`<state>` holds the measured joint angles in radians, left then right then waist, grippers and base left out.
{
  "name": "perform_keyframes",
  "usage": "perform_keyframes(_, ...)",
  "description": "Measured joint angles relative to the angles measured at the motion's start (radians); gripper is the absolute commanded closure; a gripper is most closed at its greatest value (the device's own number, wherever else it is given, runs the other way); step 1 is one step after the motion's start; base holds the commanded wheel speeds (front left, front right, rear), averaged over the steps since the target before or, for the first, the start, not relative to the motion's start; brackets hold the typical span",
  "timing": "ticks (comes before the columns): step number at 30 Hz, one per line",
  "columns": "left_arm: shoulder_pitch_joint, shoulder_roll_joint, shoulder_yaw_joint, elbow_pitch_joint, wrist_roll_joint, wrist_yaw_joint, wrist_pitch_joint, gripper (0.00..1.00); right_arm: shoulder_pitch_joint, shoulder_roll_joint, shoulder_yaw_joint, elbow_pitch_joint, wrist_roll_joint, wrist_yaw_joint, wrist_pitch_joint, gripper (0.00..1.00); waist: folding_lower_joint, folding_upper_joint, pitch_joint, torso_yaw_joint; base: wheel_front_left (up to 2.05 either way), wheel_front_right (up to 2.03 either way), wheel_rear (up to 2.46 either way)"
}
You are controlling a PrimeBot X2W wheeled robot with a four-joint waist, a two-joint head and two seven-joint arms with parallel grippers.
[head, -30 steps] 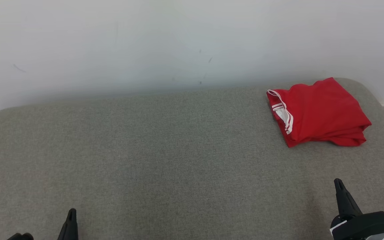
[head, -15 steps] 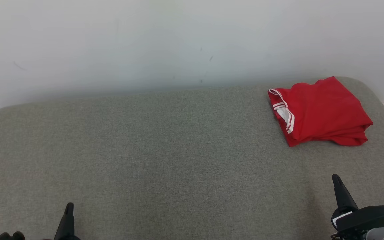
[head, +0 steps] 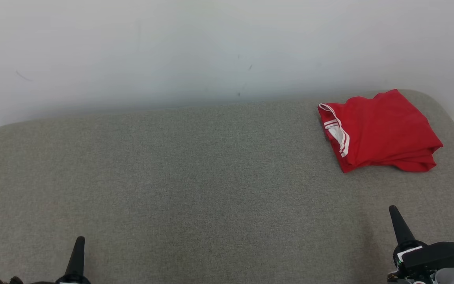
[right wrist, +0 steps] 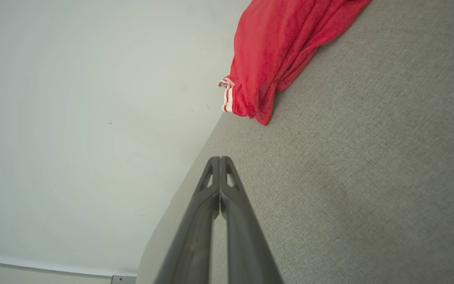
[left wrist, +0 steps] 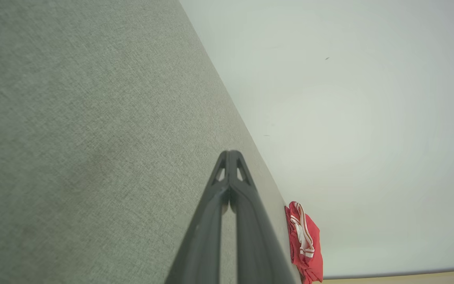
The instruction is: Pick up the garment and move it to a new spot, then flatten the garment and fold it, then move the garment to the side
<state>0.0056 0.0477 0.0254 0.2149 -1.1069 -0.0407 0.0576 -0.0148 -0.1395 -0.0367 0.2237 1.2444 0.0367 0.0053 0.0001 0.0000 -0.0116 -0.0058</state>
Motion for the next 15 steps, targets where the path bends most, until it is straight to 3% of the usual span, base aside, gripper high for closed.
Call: perform_keyframes(15, -0.042, -0.006, 0.03, 0.035, -0.236, -0.04, 0.023, 1.0, -0.029, 0.047, -0.046, 0.035, 0.17, 0.037, 0.053, 1.0, 0.0, 0.0, 0.007, 0.003, 0.0, 0.0, 0.0)
